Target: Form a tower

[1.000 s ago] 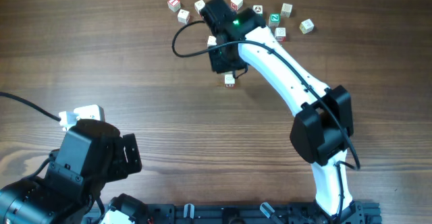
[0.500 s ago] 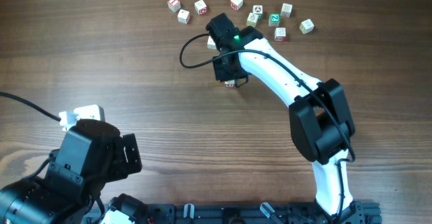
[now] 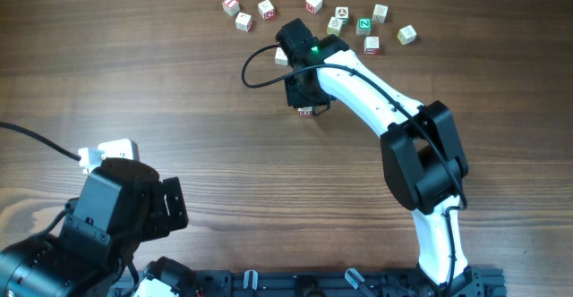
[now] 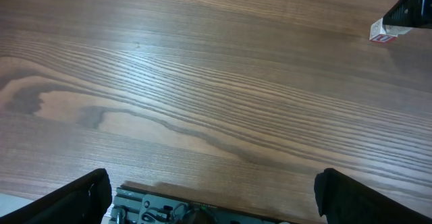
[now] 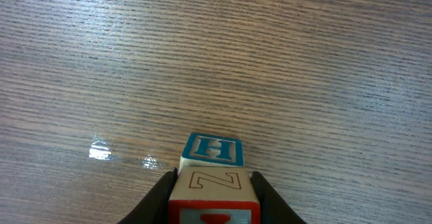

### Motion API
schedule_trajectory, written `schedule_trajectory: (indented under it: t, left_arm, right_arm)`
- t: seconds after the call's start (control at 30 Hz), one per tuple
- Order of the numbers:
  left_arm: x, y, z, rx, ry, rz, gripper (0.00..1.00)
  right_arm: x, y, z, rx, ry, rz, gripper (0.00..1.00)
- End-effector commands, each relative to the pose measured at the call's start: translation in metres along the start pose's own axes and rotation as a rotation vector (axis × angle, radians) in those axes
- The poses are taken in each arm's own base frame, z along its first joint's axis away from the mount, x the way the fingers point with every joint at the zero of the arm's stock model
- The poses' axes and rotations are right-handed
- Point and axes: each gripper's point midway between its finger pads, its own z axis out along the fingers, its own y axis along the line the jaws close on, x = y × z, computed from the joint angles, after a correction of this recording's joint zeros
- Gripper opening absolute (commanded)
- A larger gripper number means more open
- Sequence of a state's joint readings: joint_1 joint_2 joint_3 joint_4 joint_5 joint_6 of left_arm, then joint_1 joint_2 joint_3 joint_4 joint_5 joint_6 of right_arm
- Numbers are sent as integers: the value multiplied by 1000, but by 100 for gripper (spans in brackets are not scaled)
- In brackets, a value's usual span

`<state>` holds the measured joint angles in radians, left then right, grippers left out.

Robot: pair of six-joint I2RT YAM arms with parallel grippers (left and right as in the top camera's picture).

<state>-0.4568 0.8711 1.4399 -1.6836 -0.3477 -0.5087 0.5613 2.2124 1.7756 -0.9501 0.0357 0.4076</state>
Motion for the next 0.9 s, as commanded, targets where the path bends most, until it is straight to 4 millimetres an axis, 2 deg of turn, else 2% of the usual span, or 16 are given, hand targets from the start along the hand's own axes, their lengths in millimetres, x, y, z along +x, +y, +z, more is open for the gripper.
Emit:
schedule_trajectory:
  t: [0.0, 0.13, 0.3, 0.43, 0.5, 0.57, 0.77, 0.87]
  left_arm:
    - [-1, 3, 0, -15, -11, 10, 100]
    - [-1, 3, 0, -15, -11, 10, 100]
    - [-1, 3, 0, -15, -11, 10, 100]
    - [-1, 3, 0, -15, -11, 10, 100]
    - [-1, 3, 0, -15, -11, 10, 100]
    - [-1, 3, 0, -15, -11, 10, 100]
    - [-1, 3, 0, -15, -11, 10, 100]
    - [-1, 3, 0, -15, -11, 10, 100]
  right_arm:
    - [8, -6, 13, 30, 29, 40, 24]
    - [15, -9, 22, 38, 43, 46, 27]
    - [18, -9, 22, 41, 52, 43, 29]
    - [24, -11, 21, 52, 76, 42, 38]
    - [28, -13, 21, 59, 91, 43, 50]
    - [28, -13, 20, 62, 95, 58, 56]
    - [27, -13, 20, 59, 89, 59, 57]
    - [20, -10, 15, 51, 71, 58, 57]
